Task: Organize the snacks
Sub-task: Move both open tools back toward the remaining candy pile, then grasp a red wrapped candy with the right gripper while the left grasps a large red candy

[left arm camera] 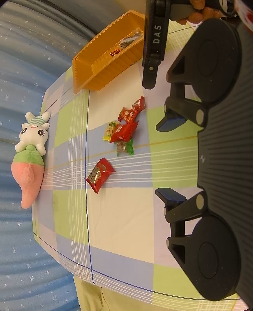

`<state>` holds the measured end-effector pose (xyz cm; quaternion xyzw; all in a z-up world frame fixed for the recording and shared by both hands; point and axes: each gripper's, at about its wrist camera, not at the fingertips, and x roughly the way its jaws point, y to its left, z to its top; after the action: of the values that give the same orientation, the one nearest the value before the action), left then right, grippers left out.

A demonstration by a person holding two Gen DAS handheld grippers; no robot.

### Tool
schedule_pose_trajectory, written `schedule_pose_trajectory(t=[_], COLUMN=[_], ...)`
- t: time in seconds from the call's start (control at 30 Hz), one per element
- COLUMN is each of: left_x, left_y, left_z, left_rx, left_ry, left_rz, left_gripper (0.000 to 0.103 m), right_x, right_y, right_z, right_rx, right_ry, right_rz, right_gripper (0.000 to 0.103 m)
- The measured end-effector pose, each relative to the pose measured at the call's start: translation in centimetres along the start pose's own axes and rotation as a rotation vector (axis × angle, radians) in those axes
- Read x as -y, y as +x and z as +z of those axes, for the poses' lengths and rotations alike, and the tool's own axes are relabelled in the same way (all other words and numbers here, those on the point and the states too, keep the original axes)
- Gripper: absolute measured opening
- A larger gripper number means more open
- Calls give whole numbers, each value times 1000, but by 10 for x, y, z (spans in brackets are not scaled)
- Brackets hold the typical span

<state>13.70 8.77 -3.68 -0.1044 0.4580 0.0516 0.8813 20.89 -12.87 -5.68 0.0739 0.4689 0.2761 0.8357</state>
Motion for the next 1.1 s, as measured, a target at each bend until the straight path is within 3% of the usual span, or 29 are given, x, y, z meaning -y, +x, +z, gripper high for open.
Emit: schedule_pose_trajectory(t=[0.13, 0.23, 0.6, 0.73, 1.1], left_x=[-6, -8, -18, -18, -10], left_y=[6, 10, 23, 26, 37], left_z=[4, 6, 13, 15, 20], left_rx=[-6, -9, -28, -32, -43], left_ry=[3, 5, 10, 15, 39], left_rz=[-4, -7, -12, -15, -34], left_gripper=[60, 60, 60, 60, 60], right_x=[-3, -4, -6, -8, 2], right_y=[11, 21, 50, 57, 55], right_z=[6, 10, 19, 20, 16], right_rx=[9, 2, -19, -26, -29], right_ry=[-17, -24, -24, -43, -52], right_rz=[-22, -32, -62, -67, -106], right_gripper=[63, 48, 34, 24, 19])
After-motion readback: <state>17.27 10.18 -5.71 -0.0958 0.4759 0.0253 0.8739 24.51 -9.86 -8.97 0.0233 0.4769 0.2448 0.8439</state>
